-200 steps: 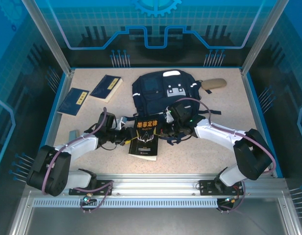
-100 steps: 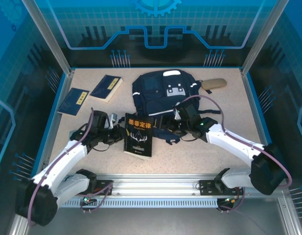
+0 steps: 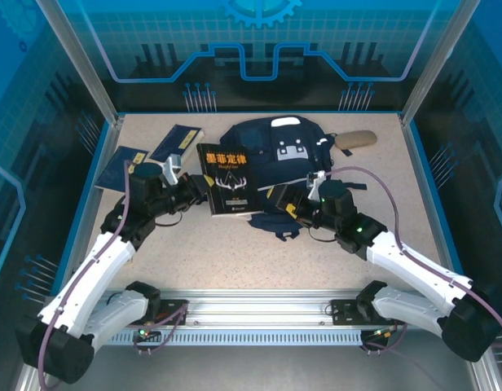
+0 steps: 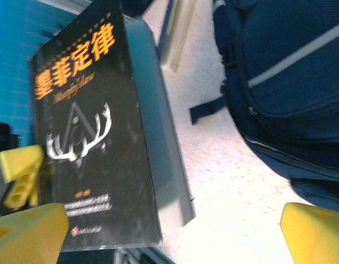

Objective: Pack books, pencil case, and school supplies into a backpack

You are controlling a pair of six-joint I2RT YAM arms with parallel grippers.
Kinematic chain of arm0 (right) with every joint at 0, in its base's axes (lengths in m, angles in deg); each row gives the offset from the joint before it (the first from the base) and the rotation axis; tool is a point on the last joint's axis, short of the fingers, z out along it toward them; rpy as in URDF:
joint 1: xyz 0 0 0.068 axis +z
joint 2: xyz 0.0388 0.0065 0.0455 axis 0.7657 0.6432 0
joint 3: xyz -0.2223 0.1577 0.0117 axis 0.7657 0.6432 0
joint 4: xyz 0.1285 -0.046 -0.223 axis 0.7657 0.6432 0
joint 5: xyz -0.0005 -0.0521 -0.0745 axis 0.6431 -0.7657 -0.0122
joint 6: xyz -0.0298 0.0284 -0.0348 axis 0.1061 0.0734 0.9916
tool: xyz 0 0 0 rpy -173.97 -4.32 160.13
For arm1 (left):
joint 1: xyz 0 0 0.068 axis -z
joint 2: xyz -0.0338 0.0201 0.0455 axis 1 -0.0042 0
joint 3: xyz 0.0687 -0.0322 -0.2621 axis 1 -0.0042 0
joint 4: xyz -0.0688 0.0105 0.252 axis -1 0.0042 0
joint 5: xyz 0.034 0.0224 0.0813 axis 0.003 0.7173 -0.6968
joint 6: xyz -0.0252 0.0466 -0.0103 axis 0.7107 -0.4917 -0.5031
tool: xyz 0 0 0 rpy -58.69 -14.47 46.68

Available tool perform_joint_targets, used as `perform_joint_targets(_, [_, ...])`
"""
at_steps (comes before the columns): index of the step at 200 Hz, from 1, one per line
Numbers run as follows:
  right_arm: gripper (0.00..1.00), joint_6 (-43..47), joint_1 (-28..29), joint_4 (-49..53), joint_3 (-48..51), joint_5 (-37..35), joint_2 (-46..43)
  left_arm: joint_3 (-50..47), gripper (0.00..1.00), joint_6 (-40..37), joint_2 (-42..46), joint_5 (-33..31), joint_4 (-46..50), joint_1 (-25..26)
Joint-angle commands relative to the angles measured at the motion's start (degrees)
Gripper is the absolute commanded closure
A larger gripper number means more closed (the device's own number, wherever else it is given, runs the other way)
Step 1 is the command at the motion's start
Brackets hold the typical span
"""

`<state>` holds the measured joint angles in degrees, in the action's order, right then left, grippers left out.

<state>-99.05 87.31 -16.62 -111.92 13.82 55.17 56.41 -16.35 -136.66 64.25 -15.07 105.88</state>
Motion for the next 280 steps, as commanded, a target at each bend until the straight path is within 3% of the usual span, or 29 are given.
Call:
perform_joint_targets(1, [0.0,-8.25,0.82,-13.07,1.64,0.49,-0.35,3.58,0.95,9.85,-2.24,-2.85,-14.23,0.19])
perform_joint_targets(50, [0.0,-20.22,5.45,-20.35,-3.6,3.25,6.81,6.59,0.95,15.41,-5.65,-9.84,-17.53,2.16])
perform_joint_targets(88, [0.0,-24.08,10.48,-21.38,-9.06,-1.96,11.55,7.75,0.95,19.82,-7.38,-11.14,-18.59,2.16])
perform_joint_targets(130, [0.0,-29.9,11.33,-31.17,-11.51,-1.56,19.01,8.76,0.95,22.13,-8.08,-12.1,-19.11,2.67])
perform_joint_targets(179, [0.02,-30.79,9.82,-32.3,-13.14,-2.72,22.0,7.45,0.95,23.36,-7.51,-12.44,-19.64,3.19])
perform_joint_targets(211, [0.12,-31.88,7.42,-32.54,-10.46,-3.0,21.94,7.14,0.95,23.2,-6.32,-12.6,-17.99,3.22])
perform_joint_targets(229, [0.25,-31.91,6.05,-32.93,-9.61,-2.62,21.61,7.43,0.95,23.01,-6.23,-10.79,-17.18,3.22])
perform_joint_targets(280, [0.47,-31.59,4.19,-32.27,-8.1,-1.76,20.25,6.18,0.96,21.6,-3.74,-9.05,-13.05,3.22])
